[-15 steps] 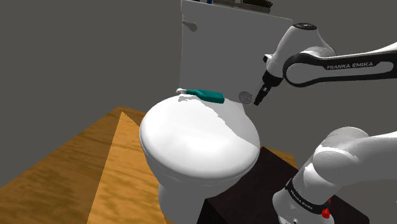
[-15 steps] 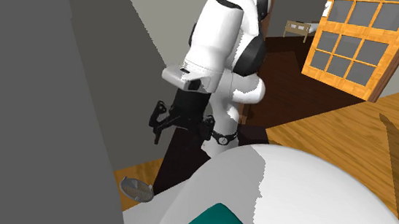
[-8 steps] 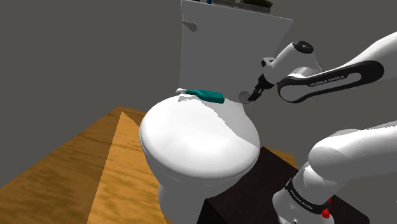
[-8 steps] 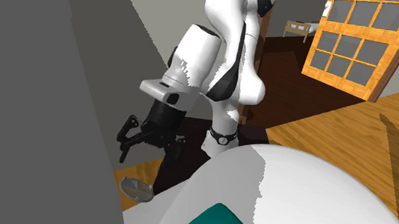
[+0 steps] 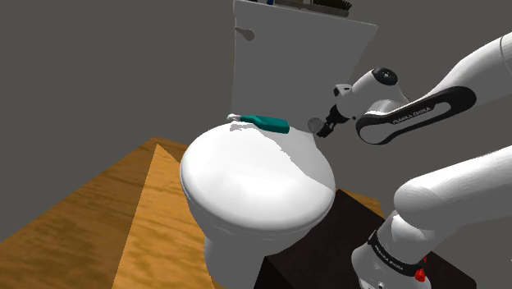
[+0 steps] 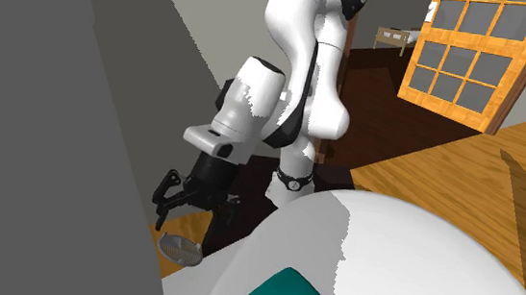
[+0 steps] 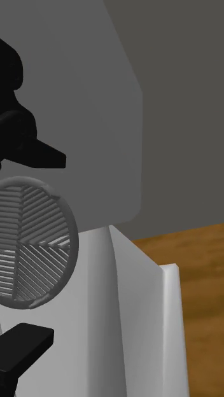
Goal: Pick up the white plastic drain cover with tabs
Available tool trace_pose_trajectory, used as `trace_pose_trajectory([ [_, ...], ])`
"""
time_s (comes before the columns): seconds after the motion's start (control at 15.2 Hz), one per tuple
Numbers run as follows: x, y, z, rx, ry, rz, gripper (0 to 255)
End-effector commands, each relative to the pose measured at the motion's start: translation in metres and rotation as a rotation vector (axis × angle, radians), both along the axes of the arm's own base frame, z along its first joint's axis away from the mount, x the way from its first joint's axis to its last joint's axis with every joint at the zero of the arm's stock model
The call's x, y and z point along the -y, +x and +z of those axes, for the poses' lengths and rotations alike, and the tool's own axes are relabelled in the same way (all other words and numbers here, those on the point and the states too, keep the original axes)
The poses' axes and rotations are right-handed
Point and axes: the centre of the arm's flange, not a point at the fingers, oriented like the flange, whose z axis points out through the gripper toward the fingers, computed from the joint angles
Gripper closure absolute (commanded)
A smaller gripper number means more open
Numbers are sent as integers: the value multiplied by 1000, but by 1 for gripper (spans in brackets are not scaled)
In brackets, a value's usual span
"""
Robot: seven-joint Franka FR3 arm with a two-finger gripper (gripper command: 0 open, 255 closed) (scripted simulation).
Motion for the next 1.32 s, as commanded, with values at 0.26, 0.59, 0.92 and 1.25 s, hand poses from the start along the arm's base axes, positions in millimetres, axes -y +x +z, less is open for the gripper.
trace_pose_trajectory([
  [0.26,-1,-1,-3,1,0,1,255],
  [0.59,-1,-1,-3,1,0,1,255],
  [0.92,0,-1,18,1,0,1,255],
  [1.25,0,-1,45,1,0,1,255],
])
